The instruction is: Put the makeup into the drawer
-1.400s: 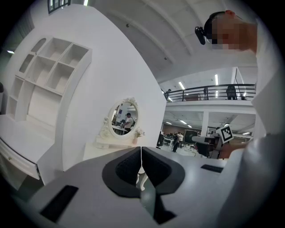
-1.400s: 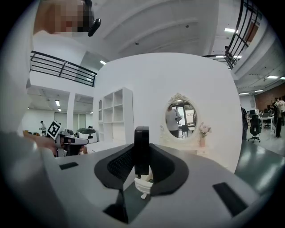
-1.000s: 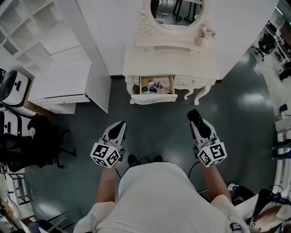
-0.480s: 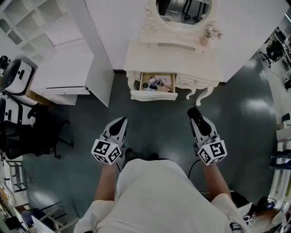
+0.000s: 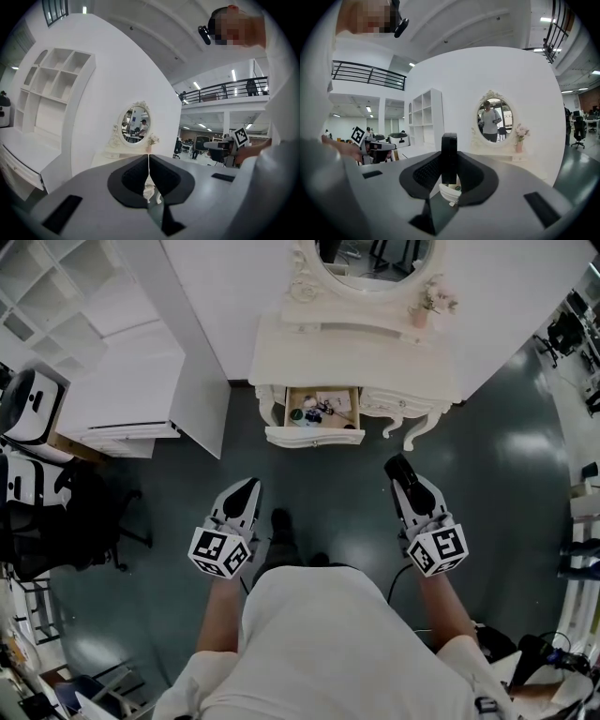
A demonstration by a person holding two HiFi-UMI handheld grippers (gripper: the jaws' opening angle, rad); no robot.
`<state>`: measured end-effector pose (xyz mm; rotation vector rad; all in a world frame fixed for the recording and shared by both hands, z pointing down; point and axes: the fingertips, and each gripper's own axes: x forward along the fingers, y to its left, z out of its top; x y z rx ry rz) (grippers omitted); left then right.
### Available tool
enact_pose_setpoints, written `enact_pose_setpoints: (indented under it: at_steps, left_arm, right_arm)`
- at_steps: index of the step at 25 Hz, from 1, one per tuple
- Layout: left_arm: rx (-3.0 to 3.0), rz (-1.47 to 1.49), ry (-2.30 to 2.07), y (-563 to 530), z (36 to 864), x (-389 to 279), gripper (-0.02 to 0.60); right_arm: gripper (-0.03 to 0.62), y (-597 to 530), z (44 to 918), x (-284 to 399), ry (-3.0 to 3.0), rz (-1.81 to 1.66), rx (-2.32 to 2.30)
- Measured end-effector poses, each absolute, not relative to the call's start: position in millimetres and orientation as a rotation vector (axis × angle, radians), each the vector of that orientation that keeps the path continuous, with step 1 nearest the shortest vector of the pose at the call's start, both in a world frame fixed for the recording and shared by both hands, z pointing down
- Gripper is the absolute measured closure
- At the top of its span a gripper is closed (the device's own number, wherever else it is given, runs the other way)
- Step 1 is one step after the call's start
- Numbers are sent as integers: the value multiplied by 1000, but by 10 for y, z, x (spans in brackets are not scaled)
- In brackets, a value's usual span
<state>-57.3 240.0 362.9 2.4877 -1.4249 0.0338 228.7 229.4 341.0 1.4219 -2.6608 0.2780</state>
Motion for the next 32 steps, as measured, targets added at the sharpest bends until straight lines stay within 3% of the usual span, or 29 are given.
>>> enact_pose_setpoints:
  at_steps: [32]
  left_arm:
    - [2609,90,-1103,374,3848,-1348,561]
  right_arm:
    - [489,925,3491,1317,-2472,282,1621]
